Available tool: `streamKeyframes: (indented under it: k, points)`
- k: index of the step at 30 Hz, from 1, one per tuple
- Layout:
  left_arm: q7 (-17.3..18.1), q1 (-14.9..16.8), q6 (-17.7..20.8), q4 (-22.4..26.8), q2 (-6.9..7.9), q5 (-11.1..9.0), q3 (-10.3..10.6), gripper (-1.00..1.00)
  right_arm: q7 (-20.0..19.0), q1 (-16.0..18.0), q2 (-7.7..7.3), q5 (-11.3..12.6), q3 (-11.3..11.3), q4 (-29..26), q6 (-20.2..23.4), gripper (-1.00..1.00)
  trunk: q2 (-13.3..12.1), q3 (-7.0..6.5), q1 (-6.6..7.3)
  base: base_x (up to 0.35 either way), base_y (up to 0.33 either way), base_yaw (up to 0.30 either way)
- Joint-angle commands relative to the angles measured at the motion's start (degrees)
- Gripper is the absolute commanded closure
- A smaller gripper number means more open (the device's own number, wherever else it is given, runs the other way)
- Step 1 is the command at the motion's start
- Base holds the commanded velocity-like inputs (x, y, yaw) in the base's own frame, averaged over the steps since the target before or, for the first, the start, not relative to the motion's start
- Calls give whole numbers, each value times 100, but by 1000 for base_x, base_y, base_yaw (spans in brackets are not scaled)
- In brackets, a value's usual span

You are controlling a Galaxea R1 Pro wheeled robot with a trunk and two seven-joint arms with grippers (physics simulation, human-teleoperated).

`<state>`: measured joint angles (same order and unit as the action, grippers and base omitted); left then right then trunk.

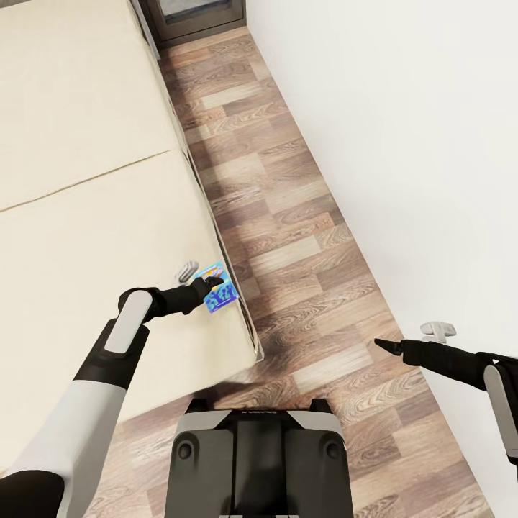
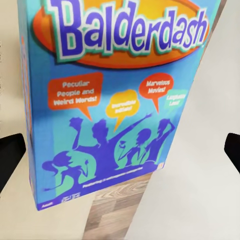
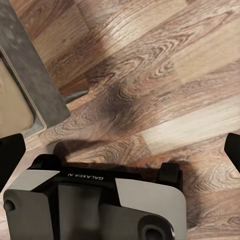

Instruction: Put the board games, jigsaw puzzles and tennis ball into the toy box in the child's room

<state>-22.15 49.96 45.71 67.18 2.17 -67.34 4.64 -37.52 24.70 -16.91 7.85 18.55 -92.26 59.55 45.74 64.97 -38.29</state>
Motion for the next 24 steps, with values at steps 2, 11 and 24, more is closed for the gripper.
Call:
streamKeyframes:
  k: [2, 11, 24]
  points:
    - [-58, -6, 0, 6, 4, -63, 11, -100, 12, 3, -2, 42, 3, -2, 45, -100, 4, 3, -1, 0, 0, -3]
    - [-60, -17, 0, 6, 3, -66, 11, -100, 13, 1, -4, 42, 0, -2, 45, -100, 4, 3, -1, 0, 0, -1]
    - [-55, -20, -2, 11, 5, -73, 11, -100, 8, 0, -3, 42, 0, -2, 45, -100, 4, 3, -1, 0, 0, -12]
